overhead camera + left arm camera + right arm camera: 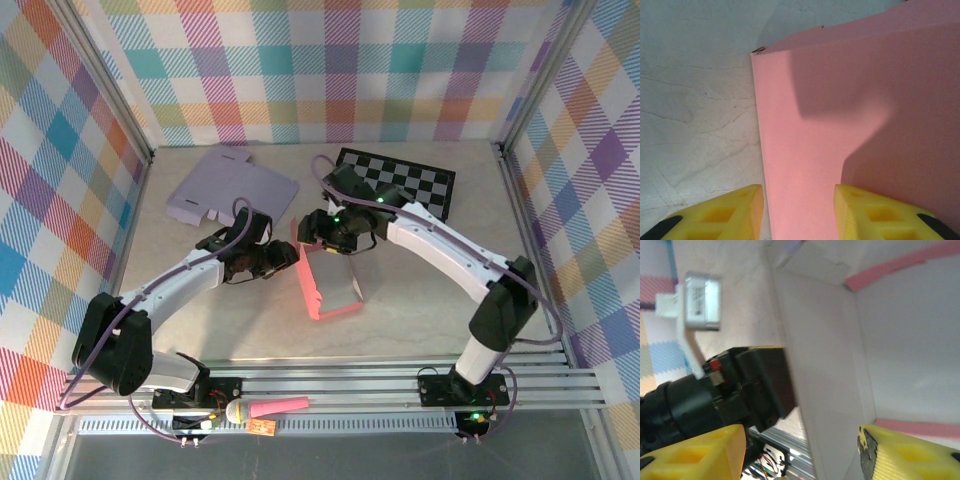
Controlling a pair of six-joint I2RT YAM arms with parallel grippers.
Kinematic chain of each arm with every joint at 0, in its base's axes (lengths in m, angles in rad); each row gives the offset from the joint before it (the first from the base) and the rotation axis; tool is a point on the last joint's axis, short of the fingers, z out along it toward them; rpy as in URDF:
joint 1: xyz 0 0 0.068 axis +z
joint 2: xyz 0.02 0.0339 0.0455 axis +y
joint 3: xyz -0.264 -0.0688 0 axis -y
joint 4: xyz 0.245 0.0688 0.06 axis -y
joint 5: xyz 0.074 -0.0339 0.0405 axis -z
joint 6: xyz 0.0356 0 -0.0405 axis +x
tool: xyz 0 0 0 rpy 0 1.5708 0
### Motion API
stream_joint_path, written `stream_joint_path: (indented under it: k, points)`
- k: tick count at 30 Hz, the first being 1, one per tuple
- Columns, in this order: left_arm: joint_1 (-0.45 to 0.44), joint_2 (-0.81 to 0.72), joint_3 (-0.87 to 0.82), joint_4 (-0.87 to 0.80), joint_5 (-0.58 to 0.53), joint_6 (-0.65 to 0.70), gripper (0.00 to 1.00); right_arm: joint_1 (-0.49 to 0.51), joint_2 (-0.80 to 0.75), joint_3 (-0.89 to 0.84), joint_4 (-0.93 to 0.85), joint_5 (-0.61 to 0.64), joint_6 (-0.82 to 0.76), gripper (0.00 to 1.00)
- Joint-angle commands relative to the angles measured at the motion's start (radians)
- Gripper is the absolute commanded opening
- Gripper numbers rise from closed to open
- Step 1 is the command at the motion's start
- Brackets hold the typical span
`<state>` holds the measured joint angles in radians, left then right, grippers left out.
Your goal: Fold the paper box
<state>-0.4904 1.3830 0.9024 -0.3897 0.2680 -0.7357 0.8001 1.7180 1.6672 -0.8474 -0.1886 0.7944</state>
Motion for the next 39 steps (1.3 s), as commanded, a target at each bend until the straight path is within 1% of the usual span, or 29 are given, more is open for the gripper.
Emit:
stream_joint_path:
  k: [1, 3, 7, 13, 16, 19, 20, 22, 25, 27, 30, 33, 36, 39]
  points:
    - [-0.010, 0.020, 0.028, -0.018, -0.012, 0.022, 0.41, 0.011, 0.072, 0.075, -0.084, -0.068, -0.197, 0.61]
    - [-0.013, 0.026, 0.029, -0.020, -0.013, 0.021, 0.41, 0.012, 0.100, 0.098, -0.091, -0.075, -0.204, 0.59]
    - [-0.016, 0.025, 0.031, -0.021, -0.015, 0.023, 0.41, 0.015, 0.176, 0.172, -0.162, -0.069, -0.208, 0.48]
    - [-0.016, 0.015, 0.039, -0.043, -0.019, 0.035, 0.41, 0.018, 0.195, 0.174, -0.114, -0.050, -0.138, 0.31]
    - [-0.016, -0.001, 0.054, -0.077, -0.039, 0.051, 0.43, 0.019, 0.189, 0.158, -0.087, -0.002, -0.061, 0.16]
    - [-0.017, -0.037, 0.071, -0.132, -0.084, 0.067, 0.45, 0.022, 0.144, 0.119, -0.043, 0.092, 0.048, 0.04]
    - [-0.017, -0.055, 0.077, -0.152, -0.101, 0.074, 0.45, 0.025, 0.126, 0.110, -0.041, 0.143, 0.095, 0.00]
    - [-0.017, -0.094, 0.086, -0.189, -0.136, 0.086, 0.46, 0.037, 0.098, 0.106, -0.076, 0.271, 0.211, 0.00]
    - [-0.019, -0.148, 0.097, -0.244, -0.175, 0.106, 0.46, 0.042, 0.065, 0.099, -0.140, 0.414, 0.410, 0.00]
    - [-0.019, -0.179, 0.099, -0.274, -0.187, 0.121, 0.46, 0.044, 0.044, 0.080, -0.161, 0.485, 0.557, 0.00]
    - [-0.020, -0.218, 0.092, -0.310, -0.186, 0.137, 0.46, 0.046, 0.040, 0.090, -0.215, 0.574, 0.800, 0.00]
    - [-0.019, -0.250, 0.071, -0.329, -0.167, 0.147, 0.46, 0.047, 0.086, 0.170, -0.336, 0.646, 1.038, 0.00]
    - [-0.020, -0.262, 0.057, -0.345, -0.121, 0.164, 0.46, 0.042, 0.121, 0.231, -0.377, 0.714, 1.155, 0.00]
    - [-0.023, -0.270, 0.054, -0.372, -0.089, 0.188, 0.46, 0.022, 0.131, 0.245, -0.374, 0.730, 1.260, 0.00]
